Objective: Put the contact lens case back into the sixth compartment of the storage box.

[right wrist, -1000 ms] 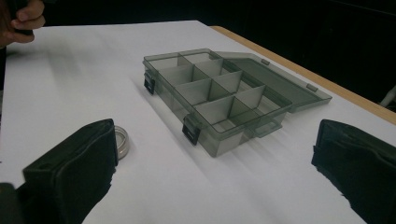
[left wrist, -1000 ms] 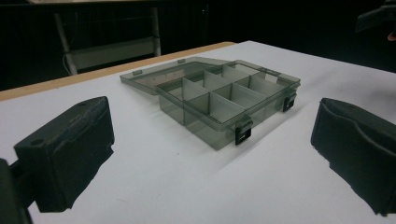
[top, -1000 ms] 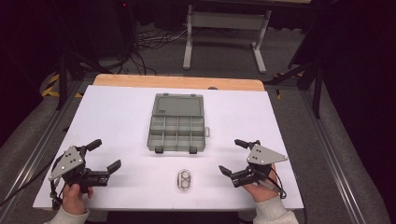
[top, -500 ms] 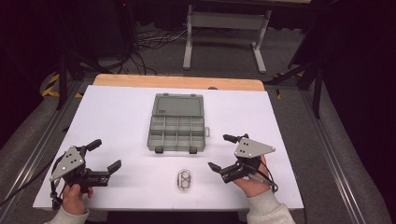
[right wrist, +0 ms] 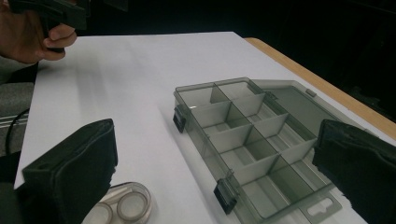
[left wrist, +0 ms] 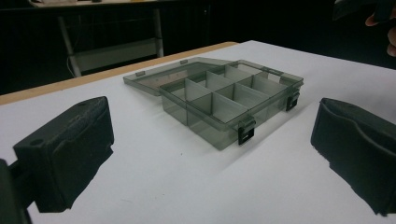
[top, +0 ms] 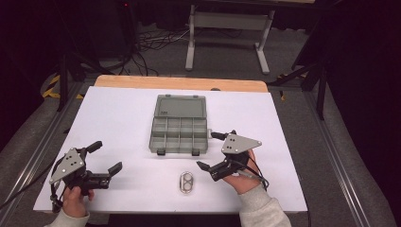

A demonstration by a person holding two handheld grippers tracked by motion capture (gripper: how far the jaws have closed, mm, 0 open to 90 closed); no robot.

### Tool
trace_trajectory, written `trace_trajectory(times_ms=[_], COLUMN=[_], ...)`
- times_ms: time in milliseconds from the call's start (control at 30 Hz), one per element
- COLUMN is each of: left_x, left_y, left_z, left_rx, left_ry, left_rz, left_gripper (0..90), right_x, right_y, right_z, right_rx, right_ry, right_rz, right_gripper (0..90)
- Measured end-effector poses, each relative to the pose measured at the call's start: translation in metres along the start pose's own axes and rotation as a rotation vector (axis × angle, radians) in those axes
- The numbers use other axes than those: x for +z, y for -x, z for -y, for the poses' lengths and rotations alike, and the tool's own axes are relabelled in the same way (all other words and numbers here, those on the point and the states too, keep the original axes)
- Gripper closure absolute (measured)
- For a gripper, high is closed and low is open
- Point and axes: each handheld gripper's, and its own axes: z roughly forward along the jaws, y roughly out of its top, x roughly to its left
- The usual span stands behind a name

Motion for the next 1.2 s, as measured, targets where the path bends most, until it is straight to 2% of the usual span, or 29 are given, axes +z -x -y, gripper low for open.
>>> trace_trajectory(times_ms=[200, 633, 967, 1200], left_x=[0.000, 0.000, 0.000, 0.000], left_y=[0.000, 0.000, 0.000, 0.000], left_z=[0.000, 0.000, 0.000, 0.000], left_rx=[0.003, 0.005, 0.009, 0.010], left_ry=[0.002, -0.001, -0.002, 0.000], left_rz=[0.000, -0.001, 0.002, 0.005], left_gripper=[0.3, 0.3, 0.3, 0.3], right_x=[0.012, 0.029, 0.043, 0.051], right_y=[-0.002, -0.005, -0.009, -0.010], right_z=[-0.008, -0.016, -0.023, -0.025], right_rx=[-0.013, -0.030, -0.063, -0.077], right_ry=[-0.011, -0.056, -0.091, -0.112], right_rz=[-0.043, -0.078, -0.138, -0.157], right_gripper=[0.4, 1.6, 1.7, 1.6])
